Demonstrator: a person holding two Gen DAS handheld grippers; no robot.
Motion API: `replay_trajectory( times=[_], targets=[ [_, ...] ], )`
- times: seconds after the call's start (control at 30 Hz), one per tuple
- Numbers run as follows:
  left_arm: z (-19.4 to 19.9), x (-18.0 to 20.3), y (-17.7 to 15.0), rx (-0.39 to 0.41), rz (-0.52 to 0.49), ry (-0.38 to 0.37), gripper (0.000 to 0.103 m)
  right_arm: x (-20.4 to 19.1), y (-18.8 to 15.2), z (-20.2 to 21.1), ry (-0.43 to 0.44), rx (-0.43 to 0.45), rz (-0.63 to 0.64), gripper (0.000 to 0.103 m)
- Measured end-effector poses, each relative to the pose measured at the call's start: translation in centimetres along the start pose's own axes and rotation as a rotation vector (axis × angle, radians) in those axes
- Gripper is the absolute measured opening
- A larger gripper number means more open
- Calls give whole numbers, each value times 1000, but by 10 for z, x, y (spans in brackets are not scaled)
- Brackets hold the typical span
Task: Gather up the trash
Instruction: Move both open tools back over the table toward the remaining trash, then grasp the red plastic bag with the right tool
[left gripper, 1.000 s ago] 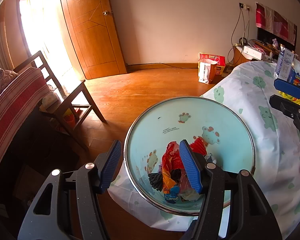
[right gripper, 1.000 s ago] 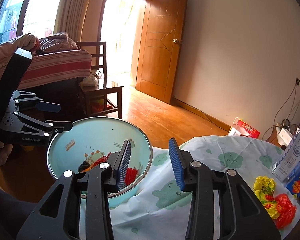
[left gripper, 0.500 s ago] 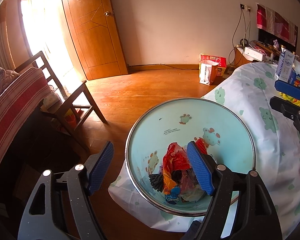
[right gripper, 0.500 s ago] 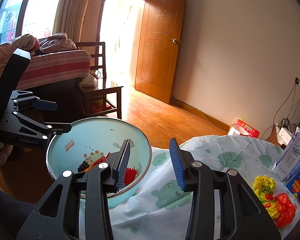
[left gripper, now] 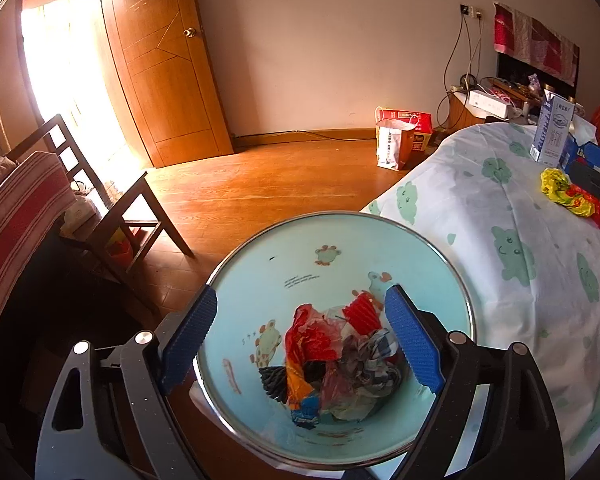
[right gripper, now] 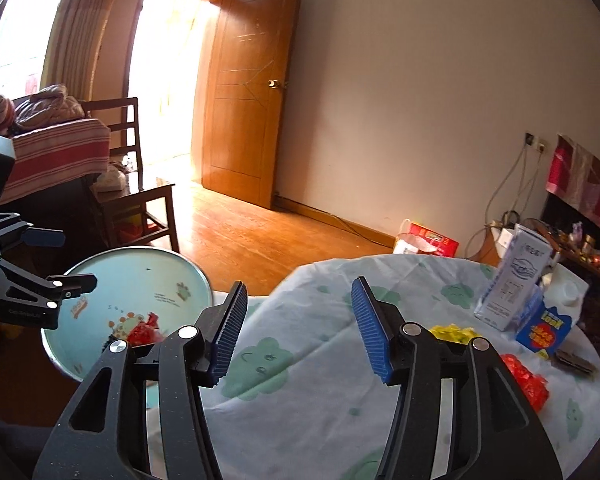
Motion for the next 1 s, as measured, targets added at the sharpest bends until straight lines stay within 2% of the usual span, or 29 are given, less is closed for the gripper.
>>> replay_trajectory(
  times=[0.07, 0.17, 0.23, 0.33, 0.43, 0.57, 0.63, 0.7, 0.8, 0.97, 1.0],
  targets=[
    [-6, 15, 7, 15, -19, -18, 86, 34, -4, 1, -111, -20, -56, 56],
    [-17, 33, 19, 21, -29, -46, 89, 98, -14, 3, -323, -80, -159, 57],
    [-24, 46, 26, 27, -43, -50, 89, 124, -23, 2, -401, -122, -203, 57],
    [-34, 60, 34, 22, -46, -70, 90, 154, -37, -2, -457, -183, -257, 57],
    [-40, 73, 41, 27, -58, -80, 90, 181, -57, -4, -463, -240, -295, 57],
    [-40, 91, 51, 42, -74, -104, 90, 202, -78, -6, -405, -298, -394, 56],
    [-40, 100, 55, 48, -85, -115, 90, 203, -83, -7, -362, -331, -425, 51],
    [-42, 108, 57, 49, -94, -124, 90, 203, -85, -7, -334, -345, -446, 37],
    [-45, 122, 61, 51, -112, -136, 90, 201, -89, -4, -281, -378, -459, 24],
    [-57, 142, 61, 44, -143, -137, 90, 191, -90, 0, -256, -392, -409, 19],
    [-60, 144, 60, 38, -147, -131, 90, 190, -88, 1, -254, -389, -400, 15]
  ],
)
Point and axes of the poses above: each gripper's, at about its wrist camera, not at the fingertips, and z roughly against the way its jaws point, x to its right, y to its top, the point moved 1 cm from there along -z, roughly the way its jaws point, and after that the axes turned 12 degrees about x, right-handed, at the moved point
